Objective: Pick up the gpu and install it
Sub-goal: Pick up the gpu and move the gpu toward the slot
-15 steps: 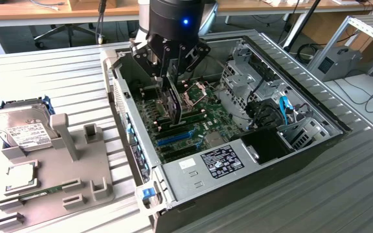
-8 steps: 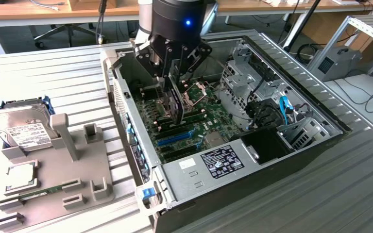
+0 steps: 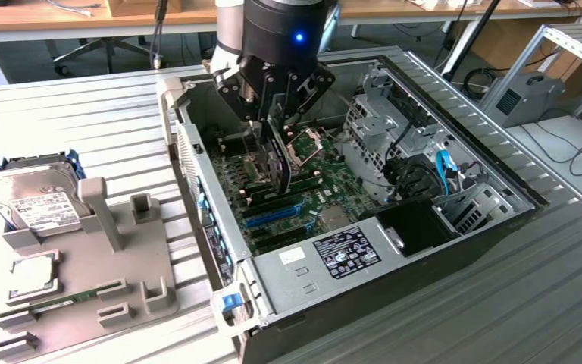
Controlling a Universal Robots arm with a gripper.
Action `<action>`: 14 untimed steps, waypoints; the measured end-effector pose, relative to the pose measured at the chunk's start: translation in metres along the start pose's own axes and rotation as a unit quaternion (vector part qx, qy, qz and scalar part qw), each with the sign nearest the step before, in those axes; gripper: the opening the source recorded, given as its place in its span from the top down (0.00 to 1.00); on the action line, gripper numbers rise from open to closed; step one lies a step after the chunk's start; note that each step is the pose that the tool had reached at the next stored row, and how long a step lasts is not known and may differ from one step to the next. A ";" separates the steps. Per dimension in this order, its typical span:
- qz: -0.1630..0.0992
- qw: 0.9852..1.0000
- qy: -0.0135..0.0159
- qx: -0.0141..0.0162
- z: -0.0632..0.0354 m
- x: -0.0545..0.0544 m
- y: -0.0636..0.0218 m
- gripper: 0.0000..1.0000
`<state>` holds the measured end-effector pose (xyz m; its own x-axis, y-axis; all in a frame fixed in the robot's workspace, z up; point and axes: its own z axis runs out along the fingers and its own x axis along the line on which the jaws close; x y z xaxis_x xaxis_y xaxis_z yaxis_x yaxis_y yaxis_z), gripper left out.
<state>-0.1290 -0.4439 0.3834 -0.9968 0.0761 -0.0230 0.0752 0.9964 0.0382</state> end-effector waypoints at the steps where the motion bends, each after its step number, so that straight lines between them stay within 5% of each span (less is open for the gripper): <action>1: 0.000 1.000 0.000 0.000 0.0003 -0.001 0.0000 0.74; 14: 0.000 1.000 0.000 0.000 0.0037 -0.009 0.0006 0.74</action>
<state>-0.1195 -0.4439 0.3800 -0.9968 0.0761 -0.0230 0.0751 0.9964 0.0382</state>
